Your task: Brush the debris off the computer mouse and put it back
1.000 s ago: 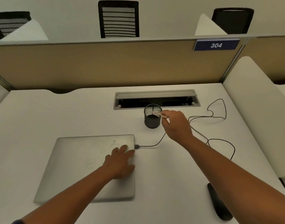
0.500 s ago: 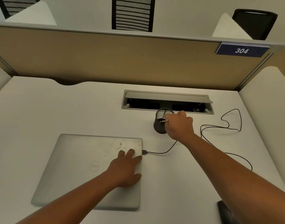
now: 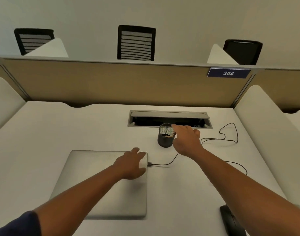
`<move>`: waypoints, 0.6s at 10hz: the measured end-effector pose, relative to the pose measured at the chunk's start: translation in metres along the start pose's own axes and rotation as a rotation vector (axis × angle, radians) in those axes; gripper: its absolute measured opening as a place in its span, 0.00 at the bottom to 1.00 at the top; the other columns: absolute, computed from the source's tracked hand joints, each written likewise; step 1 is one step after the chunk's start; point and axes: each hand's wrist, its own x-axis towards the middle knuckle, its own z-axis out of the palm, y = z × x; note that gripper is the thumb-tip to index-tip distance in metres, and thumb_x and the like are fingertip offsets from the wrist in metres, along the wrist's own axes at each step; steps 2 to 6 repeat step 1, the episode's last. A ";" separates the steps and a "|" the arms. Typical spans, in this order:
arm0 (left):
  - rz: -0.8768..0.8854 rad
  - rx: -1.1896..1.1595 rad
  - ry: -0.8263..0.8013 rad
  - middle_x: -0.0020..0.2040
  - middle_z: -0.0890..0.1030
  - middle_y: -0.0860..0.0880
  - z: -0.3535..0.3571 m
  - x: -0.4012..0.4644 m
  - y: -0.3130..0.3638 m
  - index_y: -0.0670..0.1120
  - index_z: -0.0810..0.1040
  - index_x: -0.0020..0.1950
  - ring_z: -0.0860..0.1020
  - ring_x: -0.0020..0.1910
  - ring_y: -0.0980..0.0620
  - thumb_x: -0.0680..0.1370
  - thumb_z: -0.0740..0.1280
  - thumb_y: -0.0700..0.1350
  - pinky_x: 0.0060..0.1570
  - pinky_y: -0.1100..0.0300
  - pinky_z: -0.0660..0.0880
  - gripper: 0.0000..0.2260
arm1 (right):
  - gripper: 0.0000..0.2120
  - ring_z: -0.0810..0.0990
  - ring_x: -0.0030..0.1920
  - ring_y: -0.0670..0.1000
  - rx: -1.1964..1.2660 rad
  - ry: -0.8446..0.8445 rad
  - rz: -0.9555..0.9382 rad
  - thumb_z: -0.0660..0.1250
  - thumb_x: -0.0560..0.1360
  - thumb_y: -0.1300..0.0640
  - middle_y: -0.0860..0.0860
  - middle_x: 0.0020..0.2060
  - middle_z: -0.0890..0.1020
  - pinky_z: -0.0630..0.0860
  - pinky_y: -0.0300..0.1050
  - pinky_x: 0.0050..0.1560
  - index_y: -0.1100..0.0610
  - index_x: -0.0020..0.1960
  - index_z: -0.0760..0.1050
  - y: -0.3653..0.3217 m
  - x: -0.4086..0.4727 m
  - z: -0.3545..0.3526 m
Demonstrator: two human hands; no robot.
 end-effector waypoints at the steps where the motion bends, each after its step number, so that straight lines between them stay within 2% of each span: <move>1: 0.074 0.042 0.315 0.87 0.53 0.48 -0.052 -0.015 0.016 0.53 0.54 0.87 0.56 0.85 0.44 0.83 0.66 0.60 0.79 0.45 0.63 0.36 | 0.32 0.66 0.75 0.57 0.011 0.162 -0.029 0.62 0.76 0.57 0.51 0.75 0.72 0.59 0.62 0.71 0.51 0.80 0.61 -0.007 -0.019 -0.032; 6: 0.074 0.042 0.315 0.87 0.53 0.48 -0.052 -0.015 0.016 0.53 0.54 0.87 0.56 0.85 0.44 0.83 0.66 0.60 0.79 0.45 0.63 0.36 | 0.32 0.66 0.75 0.57 0.011 0.162 -0.029 0.62 0.76 0.57 0.51 0.75 0.72 0.59 0.62 0.71 0.51 0.80 0.61 -0.007 -0.019 -0.032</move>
